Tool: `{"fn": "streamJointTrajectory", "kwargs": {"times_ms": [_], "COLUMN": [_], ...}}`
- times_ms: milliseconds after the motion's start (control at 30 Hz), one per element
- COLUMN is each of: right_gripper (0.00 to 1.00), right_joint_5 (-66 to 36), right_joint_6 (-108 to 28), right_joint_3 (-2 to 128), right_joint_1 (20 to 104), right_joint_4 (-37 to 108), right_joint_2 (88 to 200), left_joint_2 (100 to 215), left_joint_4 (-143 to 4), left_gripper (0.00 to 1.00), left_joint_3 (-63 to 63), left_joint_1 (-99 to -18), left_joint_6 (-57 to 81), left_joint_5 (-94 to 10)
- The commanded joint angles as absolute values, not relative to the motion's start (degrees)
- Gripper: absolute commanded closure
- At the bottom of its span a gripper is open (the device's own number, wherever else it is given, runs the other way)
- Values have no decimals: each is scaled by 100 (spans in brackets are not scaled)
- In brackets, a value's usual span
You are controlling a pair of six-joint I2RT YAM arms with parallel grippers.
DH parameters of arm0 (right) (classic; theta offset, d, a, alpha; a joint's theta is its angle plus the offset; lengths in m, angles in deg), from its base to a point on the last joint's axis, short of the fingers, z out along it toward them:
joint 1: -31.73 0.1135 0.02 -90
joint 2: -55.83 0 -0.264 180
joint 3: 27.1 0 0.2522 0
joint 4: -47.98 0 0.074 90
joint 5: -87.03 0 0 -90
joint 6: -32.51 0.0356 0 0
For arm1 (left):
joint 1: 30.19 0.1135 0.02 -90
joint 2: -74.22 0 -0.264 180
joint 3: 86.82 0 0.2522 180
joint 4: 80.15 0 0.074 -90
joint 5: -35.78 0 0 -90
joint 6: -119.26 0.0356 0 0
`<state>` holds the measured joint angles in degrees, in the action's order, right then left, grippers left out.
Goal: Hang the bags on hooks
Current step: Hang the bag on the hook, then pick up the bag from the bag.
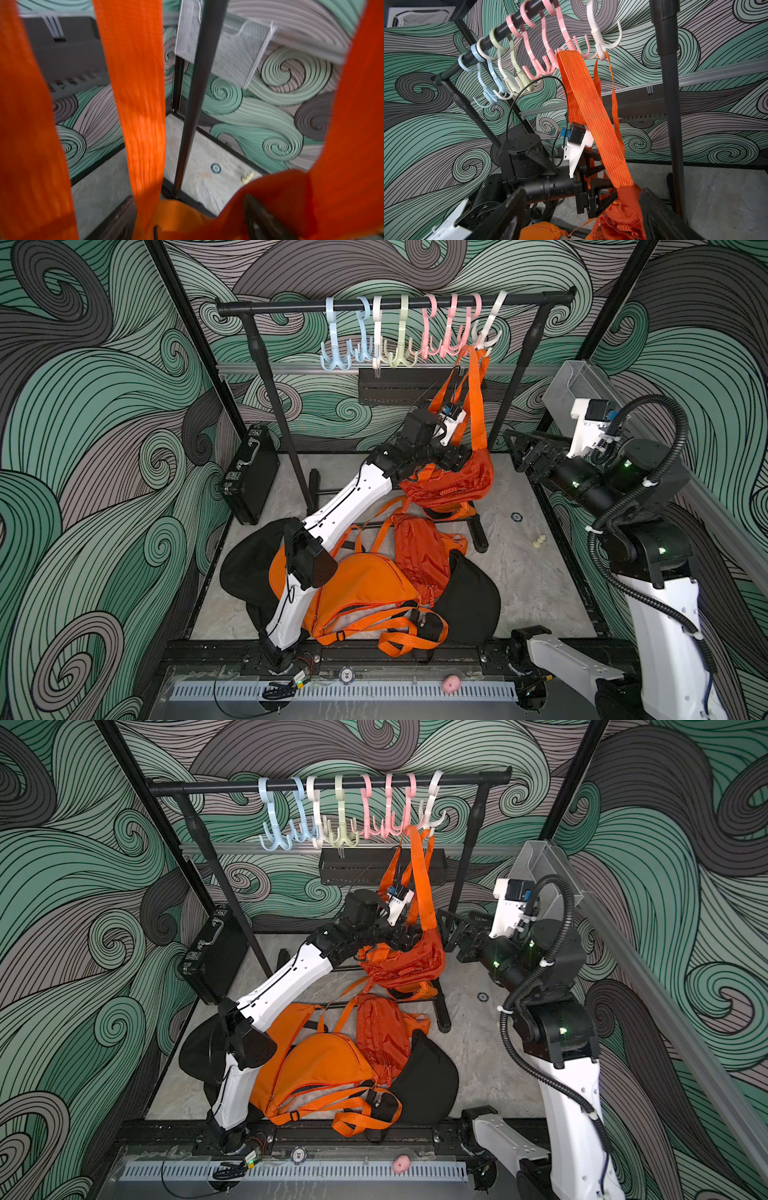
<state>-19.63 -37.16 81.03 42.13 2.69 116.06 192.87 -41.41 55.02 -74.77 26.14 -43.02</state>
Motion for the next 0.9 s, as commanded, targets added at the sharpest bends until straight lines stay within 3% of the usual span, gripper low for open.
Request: {"fn": "streamJointTrajectory", "kwargs": {"times_ms": [0, 433, 567, 733, 867], "right_gripper": [15, 19, 20, 21, 21], "right_joint_5": [-2081, -1816, -1434, -542, -667], "right_joint_6": [-3761, -3880, -3897, -3650, -3183], "right_joint_3": [7968, 7183, 6361, 5124, 3947], "right_joint_1": [4238, 4346, 4982, 6356, 7006], "right_joint_4": [145, -286, -474, -440, 169], "right_joint_2": [11682, 11574, 11271, 10861, 10629], "left_joint_2": [18488, 16235, 15208, 14251, 13541], "left_joint_4": [-4231, -4026, -4108, -4001, -4062], "left_gripper": [5, 1, 1, 1, 1], "left_joint_3": [4755, 2107, 1134, 176, -626], "left_joint_1": [-7598, -7822, -7836, -7827, -7806], "left_joint_6": [3029, 3619, 3566, 3421, 3232], "left_joint_5": [-4354, -4832, -5539, -6823, -7927]}}
